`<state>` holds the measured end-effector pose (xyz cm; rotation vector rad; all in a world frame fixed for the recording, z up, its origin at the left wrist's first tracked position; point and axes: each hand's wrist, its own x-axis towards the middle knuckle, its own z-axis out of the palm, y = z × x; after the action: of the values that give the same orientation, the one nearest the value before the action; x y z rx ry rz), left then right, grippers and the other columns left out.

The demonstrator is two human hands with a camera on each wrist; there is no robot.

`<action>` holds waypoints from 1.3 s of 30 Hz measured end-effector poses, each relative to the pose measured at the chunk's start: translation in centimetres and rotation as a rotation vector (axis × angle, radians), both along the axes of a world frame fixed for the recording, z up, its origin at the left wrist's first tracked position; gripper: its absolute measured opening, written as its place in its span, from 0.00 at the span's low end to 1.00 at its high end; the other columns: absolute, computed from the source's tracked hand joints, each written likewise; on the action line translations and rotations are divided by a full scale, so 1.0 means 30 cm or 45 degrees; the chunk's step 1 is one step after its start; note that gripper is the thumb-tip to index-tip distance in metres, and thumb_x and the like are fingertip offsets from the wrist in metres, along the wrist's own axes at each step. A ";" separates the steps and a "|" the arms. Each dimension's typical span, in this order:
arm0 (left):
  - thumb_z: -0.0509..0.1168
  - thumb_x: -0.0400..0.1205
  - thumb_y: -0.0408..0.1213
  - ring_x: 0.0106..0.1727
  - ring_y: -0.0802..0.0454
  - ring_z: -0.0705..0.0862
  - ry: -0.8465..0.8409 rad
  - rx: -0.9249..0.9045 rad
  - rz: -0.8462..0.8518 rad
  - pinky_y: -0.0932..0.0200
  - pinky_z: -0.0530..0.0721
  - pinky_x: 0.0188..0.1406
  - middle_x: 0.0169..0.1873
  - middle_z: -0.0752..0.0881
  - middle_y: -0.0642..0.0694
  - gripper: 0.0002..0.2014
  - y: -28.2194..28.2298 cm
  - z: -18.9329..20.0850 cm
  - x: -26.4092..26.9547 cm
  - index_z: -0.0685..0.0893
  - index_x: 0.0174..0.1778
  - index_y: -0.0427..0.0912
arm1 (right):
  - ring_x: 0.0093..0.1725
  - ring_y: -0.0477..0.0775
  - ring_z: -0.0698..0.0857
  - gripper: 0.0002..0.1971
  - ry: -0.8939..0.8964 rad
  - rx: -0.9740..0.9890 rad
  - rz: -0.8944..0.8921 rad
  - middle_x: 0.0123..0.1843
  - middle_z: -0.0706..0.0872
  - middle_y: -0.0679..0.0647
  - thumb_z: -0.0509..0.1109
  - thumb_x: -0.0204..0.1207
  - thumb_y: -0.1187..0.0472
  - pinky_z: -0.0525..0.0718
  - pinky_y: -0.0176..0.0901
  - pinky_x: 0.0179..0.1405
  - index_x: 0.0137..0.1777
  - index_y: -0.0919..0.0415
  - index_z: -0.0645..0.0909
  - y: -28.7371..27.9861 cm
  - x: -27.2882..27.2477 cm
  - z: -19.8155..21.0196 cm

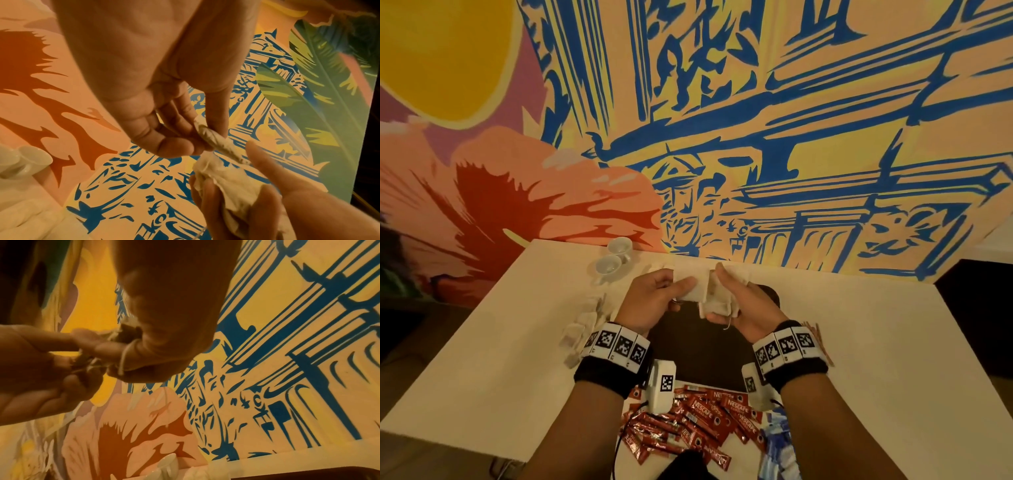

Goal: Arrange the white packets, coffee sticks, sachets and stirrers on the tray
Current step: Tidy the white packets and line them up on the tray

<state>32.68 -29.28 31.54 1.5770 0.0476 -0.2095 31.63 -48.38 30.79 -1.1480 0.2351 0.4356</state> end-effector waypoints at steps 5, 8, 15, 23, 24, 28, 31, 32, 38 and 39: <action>0.76 0.79 0.34 0.43 0.50 0.89 0.047 -0.071 0.028 0.56 0.87 0.39 0.40 0.90 0.43 0.08 0.033 -0.004 0.048 0.83 0.39 0.38 | 0.61 0.58 0.90 0.19 -0.088 -0.222 0.134 0.60 0.92 0.55 0.81 0.77 0.54 0.91 0.46 0.40 0.67 0.52 0.86 0.062 0.013 -0.009; 0.74 0.80 0.32 0.44 0.49 0.90 0.057 -0.093 -0.016 0.58 0.87 0.39 0.40 0.91 0.45 0.04 0.064 -0.001 0.082 0.87 0.40 0.41 | 0.60 0.58 0.91 0.19 -0.084 -0.297 0.116 0.59 0.93 0.54 0.81 0.76 0.57 0.90 0.45 0.38 0.66 0.51 0.86 0.084 0.043 -0.009; 0.77 0.78 0.38 0.52 0.52 0.91 -0.034 0.272 -0.306 0.57 0.90 0.48 0.51 0.92 0.47 0.13 0.188 0.055 0.238 0.89 0.58 0.45 | 0.46 0.64 0.88 0.15 -0.161 -0.402 0.234 0.57 0.90 0.67 0.80 0.77 0.58 0.88 0.47 0.33 0.63 0.55 0.87 0.112 0.110 0.000; 0.75 0.80 0.38 0.41 0.63 0.88 -0.231 0.790 -0.622 0.67 0.84 0.43 0.43 0.91 0.51 0.03 0.243 0.134 0.385 0.90 0.48 0.46 | 0.56 0.64 0.91 0.16 -0.052 -0.359 0.112 0.59 0.91 0.62 0.79 0.77 0.64 0.90 0.49 0.36 0.65 0.57 0.86 0.130 0.185 -0.074; 0.75 0.80 0.39 0.43 0.60 0.88 -0.248 0.824 -0.612 0.64 0.83 0.44 0.44 0.91 0.51 0.04 0.251 0.144 0.405 0.90 0.49 0.46 | 0.59 0.65 0.90 0.17 -0.025 -0.341 0.056 0.61 0.90 0.62 0.79 0.77 0.64 0.90 0.50 0.38 0.66 0.57 0.86 0.121 0.189 -0.091; 0.74 0.81 0.40 0.47 0.55 0.88 -0.340 0.927 -0.582 0.56 0.84 0.49 0.46 0.91 0.51 0.07 0.269 0.169 0.503 0.90 0.53 0.43 | 0.63 0.66 0.86 0.18 0.104 -0.333 -0.201 0.65 0.87 0.63 0.80 0.76 0.66 0.91 0.51 0.40 0.65 0.57 0.84 0.077 0.199 -0.168; 0.74 0.81 0.39 0.49 0.49 0.88 -0.403 0.945 -0.550 0.50 0.86 0.52 0.48 0.90 0.47 0.07 0.269 0.152 0.609 0.89 0.53 0.43 | 0.63 0.63 0.83 0.19 0.183 -0.314 -0.372 0.65 0.84 0.60 0.78 0.77 0.69 0.92 0.52 0.40 0.66 0.57 0.82 0.048 0.203 -0.202; 0.74 0.81 0.39 0.49 0.48 0.88 -0.411 0.965 -0.542 0.50 0.86 0.52 0.48 0.90 0.47 0.07 0.266 0.136 0.649 0.89 0.54 0.43 | 0.63 0.63 0.83 0.19 0.193 -0.296 -0.393 0.65 0.83 0.59 0.77 0.77 0.69 0.93 0.54 0.42 0.66 0.56 0.82 0.040 0.202 -0.210; 0.73 0.82 0.37 0.55 0.49 0.85 -0.380 1.096 -0.587 0.57 0.80 0.54 0.54 0.89 0.46 0.10 0.203 -0.064 0.832 0.90 0.59 0.41 | 0.64 0.65 0.86 0.21 0.174 -0.324 -0.364 0.69 0.84 0.62 0.78 0.77 0.61 0.91 0.53 0.48 0.69 0.55 0.81 0.030 0.203 -0.276; 0.73 0.82 0.35 0.54 0.49 0.85 -0.364 1.109 -0.617 0.58 0.79 0.53 0.54 0.89 0.45 0.10 0.189 -0.107 0.850 0.90 0.58 0.40 | 0.63 0.65 0.87 0.19 0.167 -0.344 -0.350 0.67 0.85 0.62 0.77 0.78 0.61 0.91 0.52 0.48 0.69 0.55 0.81 0.032 0.206 -0.284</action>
<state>58.18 -23.62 28.34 2.4598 -0.5374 -0.3671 37.80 -47.43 22.26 -1.3294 0.5727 0.2391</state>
